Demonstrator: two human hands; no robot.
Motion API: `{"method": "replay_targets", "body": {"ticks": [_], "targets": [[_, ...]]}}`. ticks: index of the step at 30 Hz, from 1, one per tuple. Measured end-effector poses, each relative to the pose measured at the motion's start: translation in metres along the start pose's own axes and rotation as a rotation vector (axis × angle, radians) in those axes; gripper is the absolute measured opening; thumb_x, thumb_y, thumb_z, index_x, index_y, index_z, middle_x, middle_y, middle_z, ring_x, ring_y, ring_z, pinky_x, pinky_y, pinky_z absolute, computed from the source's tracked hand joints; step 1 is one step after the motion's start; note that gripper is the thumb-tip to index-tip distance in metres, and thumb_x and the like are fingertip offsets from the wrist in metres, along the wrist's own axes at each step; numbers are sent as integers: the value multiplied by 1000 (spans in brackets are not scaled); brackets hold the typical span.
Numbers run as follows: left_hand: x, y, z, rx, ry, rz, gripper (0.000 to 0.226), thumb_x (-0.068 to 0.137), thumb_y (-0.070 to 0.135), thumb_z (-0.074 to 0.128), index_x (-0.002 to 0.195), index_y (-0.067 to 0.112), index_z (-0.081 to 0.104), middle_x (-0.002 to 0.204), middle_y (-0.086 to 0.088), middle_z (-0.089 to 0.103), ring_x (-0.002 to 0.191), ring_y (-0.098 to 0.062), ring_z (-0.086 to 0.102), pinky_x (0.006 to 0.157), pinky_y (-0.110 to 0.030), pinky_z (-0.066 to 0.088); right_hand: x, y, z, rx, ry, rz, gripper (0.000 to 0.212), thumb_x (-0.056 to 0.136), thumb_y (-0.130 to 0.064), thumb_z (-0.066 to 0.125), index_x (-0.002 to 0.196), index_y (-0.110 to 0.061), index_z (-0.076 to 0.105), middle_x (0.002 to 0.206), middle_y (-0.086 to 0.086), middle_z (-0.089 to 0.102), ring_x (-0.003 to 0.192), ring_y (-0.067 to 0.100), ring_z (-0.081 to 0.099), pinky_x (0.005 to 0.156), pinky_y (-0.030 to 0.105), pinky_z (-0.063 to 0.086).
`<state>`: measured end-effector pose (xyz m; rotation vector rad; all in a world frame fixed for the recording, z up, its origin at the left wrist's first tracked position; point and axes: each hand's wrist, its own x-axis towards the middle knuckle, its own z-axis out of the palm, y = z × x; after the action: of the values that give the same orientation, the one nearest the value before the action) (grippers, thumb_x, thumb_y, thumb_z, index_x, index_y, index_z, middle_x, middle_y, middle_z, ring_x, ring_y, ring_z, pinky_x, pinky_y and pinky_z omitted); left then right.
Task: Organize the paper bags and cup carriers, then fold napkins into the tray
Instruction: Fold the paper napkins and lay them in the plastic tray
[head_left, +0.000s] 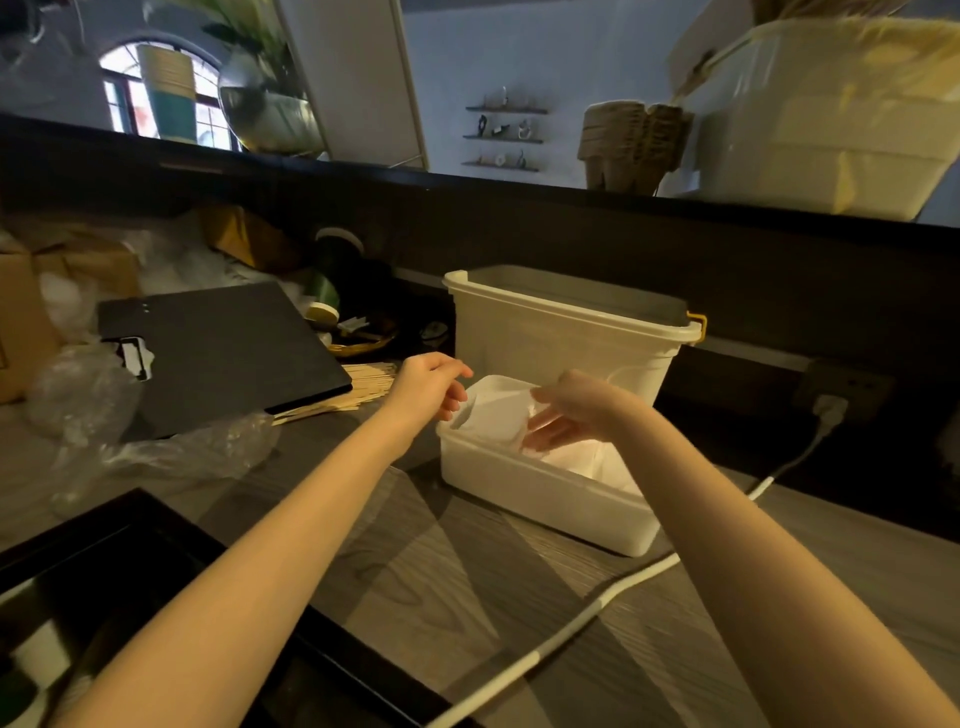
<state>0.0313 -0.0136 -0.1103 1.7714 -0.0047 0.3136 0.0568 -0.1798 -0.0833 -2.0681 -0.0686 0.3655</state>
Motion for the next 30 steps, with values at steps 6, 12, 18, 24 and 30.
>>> {"method": "replay_targets", "body": {"ticks": [6,12,18,24,30], "targets": [[0,-3,1,-1,0,2,18,97,13,42,94,8,59,67,-4,54,57,-11,49,50,-16,41,-8,6,-8,-12,-61,18,38,99,-4,39,132,12,37,120,29,56,74,29,67,60,32,59],[2,-3,3,18,-5,-29,18,96,13,44,97,7,60,68,-4,55,58,-10,49,49,-14,41,-5,4,12,12,-135,46,33,99,-11,44,130,0,38,117,21,50,70,17,57,61,24,53],[5,4,1,187,-87,14,11,95,18,51,101,13,59,80,-1,58,69,-10,54,58,-18,44,-22,6,-14,-15,12,-79,39,98,-18,47,131,2,45,127,18,55,84,22,63,69,28,55],[13,-6,7,336,55,-61,29,89,18,59,117,11,58,120,-10,57,111,-26,53,93,-38,46,-40,52,-44,-719,699,-117,28,95,-28,45,114,-9,54,104,7,57,85,24,57,71,34,47],[5,-12,17,311,44,-289,46,92,15,53,134,-1,43,129,-19,51,116,-33,50,80,-34,41,-51,85,-50,-447,505,129,50,95,-30,49,135,-6,32,117,14,54,86,23,57,61,29,50]]}}
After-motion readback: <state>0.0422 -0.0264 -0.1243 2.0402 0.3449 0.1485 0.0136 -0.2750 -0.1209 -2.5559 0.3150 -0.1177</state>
